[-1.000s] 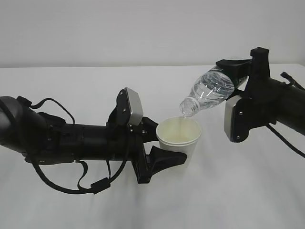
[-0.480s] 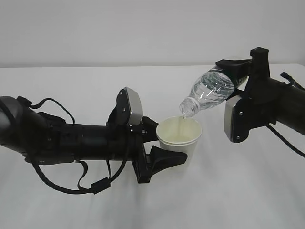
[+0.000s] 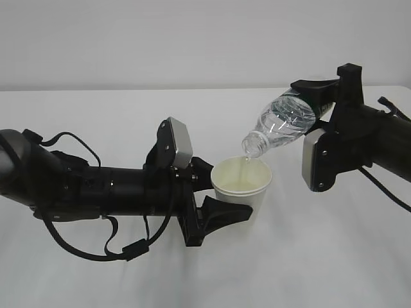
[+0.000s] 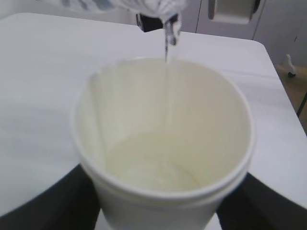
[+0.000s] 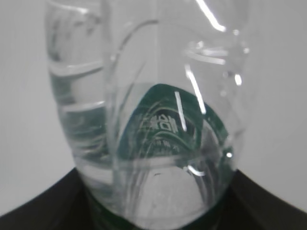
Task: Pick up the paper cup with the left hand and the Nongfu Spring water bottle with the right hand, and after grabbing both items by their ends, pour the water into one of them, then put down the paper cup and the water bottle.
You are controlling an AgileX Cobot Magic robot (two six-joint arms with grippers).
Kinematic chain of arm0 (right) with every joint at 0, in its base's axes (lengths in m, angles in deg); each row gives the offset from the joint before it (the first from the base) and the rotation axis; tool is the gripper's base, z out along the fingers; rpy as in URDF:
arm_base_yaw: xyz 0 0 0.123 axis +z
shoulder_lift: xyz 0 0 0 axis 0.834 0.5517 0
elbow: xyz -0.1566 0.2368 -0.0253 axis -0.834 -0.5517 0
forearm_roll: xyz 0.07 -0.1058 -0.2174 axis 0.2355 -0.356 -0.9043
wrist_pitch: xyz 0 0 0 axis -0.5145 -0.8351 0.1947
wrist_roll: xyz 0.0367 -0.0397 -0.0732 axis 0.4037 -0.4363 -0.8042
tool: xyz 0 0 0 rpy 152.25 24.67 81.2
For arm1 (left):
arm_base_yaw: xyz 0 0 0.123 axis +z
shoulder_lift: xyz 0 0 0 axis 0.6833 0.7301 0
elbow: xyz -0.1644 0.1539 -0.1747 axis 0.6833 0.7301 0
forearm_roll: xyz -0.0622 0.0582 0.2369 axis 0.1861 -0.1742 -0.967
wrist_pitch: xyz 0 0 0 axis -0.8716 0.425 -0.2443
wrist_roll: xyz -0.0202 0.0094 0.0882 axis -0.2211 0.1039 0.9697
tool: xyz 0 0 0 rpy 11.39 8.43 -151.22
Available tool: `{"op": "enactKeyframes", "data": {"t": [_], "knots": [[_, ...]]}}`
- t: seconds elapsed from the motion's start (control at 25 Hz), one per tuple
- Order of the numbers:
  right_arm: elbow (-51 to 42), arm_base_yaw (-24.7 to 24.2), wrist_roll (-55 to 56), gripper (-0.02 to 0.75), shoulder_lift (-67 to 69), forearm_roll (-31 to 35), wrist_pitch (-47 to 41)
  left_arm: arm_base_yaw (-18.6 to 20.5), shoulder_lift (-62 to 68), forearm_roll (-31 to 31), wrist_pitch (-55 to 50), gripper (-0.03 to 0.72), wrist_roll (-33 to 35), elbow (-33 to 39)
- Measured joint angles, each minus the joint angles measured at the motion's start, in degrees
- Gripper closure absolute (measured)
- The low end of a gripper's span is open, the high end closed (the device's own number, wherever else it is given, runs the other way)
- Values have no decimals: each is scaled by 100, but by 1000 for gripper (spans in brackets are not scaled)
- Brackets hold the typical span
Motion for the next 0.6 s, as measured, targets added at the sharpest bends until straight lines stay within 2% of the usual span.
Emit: {"op": "enactKeyframes", "data": {"t": [0.6], "knots": [[0, 0, -23, 290, 0, 0, 0, 0, 0, 0, 170, 202, 0, 0]]}}
